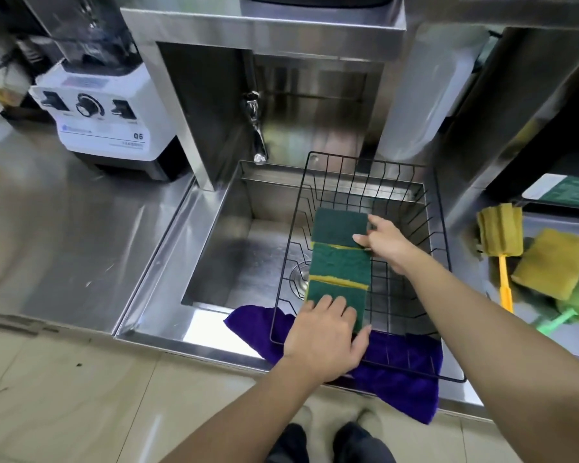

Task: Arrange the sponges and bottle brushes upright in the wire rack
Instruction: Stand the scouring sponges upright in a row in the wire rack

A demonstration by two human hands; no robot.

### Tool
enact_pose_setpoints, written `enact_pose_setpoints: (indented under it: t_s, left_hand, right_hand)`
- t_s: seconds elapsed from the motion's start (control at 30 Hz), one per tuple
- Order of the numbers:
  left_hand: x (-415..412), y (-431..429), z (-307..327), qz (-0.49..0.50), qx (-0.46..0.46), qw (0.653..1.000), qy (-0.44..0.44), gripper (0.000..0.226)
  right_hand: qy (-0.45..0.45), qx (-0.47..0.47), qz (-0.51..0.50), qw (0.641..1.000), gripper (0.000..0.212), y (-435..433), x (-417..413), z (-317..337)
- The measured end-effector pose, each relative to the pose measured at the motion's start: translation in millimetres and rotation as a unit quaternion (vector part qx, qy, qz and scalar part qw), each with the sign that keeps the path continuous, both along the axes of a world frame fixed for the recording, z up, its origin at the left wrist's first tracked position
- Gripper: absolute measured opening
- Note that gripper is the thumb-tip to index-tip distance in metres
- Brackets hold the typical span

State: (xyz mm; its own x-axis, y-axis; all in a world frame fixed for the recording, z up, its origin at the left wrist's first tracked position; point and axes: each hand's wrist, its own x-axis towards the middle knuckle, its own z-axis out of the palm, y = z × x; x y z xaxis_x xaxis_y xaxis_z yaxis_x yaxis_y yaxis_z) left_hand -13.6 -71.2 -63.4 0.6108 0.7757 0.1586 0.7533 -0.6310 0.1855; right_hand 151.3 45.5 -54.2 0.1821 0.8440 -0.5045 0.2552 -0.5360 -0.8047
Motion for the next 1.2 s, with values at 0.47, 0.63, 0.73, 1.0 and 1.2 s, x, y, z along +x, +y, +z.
enact_pose_setpoints:
  t_s: [0.47, 0.63, 0.73, 1.0, 1.2]
  left_hand:
    - [1.0, 1.5, 1.3, -0.013, -0.015, 1.000, 0.011, 0.042]
    - [18.7, -6.2, 6.6, -0.030, -0.033, 0.999, -0.008, 0.044]
    - [41.1, -12.0, 10.1, -0.072, -0.049, 0.996, 0.002, 0.045]
    - [86.7, -11.7, 15.4, -0.135, -0.110, 0.982, 0.069, 0.067]
    - [98.6, -13.2, 8.8, -0.126, -0.135, 0.978, 0.101, 0.042]
  right_hand:
    - [-0.161, -0.019, 0.142, 0.976, 0.048, -5.5, 11.3, 8.2]
    - [-0.193, 0.019, 0.161, 0.968, 0.049, -19.1, 25.7, 25.1]
    - [-0.200, 0.047, 0.129, 0.970, 0.042, -31.6, 42.0, 39.4]
    - [-0.235, 0.183, -0.136, 0.945, 0.023, -69.5, 110.9, 54.7]
    - [-0.417, 0.065, -0.278, 0.863, 0.039, -111.4, 159.6, 41.2]
